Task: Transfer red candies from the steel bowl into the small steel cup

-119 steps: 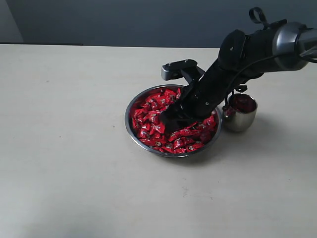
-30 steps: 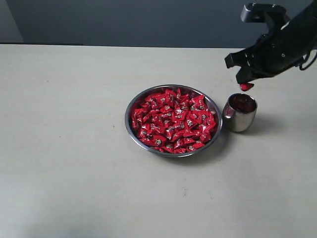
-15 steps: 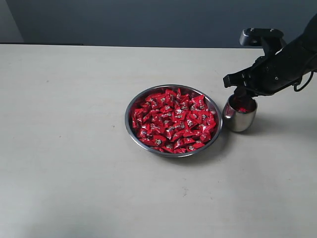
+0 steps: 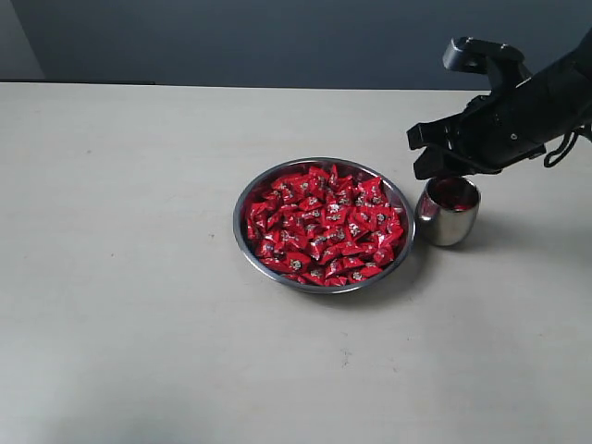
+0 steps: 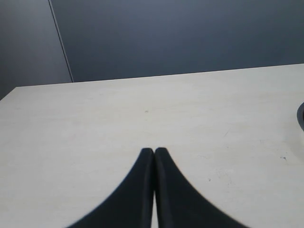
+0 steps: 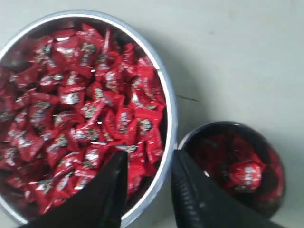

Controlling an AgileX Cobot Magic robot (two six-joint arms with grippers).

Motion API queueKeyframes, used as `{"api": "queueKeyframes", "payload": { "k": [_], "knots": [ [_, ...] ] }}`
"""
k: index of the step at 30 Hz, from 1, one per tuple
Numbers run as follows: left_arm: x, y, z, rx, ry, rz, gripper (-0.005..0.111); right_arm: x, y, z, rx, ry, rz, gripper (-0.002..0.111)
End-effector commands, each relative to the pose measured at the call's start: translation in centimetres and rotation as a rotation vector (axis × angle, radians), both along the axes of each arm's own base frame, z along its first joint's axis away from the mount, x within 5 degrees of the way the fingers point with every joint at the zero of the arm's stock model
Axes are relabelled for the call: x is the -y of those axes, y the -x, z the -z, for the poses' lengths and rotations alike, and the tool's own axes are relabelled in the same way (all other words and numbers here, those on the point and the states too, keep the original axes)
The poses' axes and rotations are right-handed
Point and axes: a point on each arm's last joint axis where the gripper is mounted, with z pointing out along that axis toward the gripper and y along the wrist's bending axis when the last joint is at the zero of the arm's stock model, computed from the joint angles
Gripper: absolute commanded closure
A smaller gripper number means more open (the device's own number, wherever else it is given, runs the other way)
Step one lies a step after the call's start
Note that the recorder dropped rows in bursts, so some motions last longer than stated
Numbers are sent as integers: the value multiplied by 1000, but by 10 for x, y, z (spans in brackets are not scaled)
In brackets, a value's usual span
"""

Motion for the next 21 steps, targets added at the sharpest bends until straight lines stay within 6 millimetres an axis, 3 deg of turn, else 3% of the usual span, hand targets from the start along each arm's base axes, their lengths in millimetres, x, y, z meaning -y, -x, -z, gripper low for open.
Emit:
{"api": "queueKeyframes", "payload": {
  "k": [1,8,13,21],
  "knots": [
    [0,1,-3,18,-2,-2,106,-8,8,-4,-40,-95,-78,77],
    [0,1,-3,18,-2,-2,106,-38,20,6,-54,-69,-197,77],
    [0,1,-3,18,-2,-2,106,-62,29,23,-62,-9,-289,77],
    [0,1,-3,18,-2,-2,106,-77,20,51,-93,45,-332,77]
  ]
}}
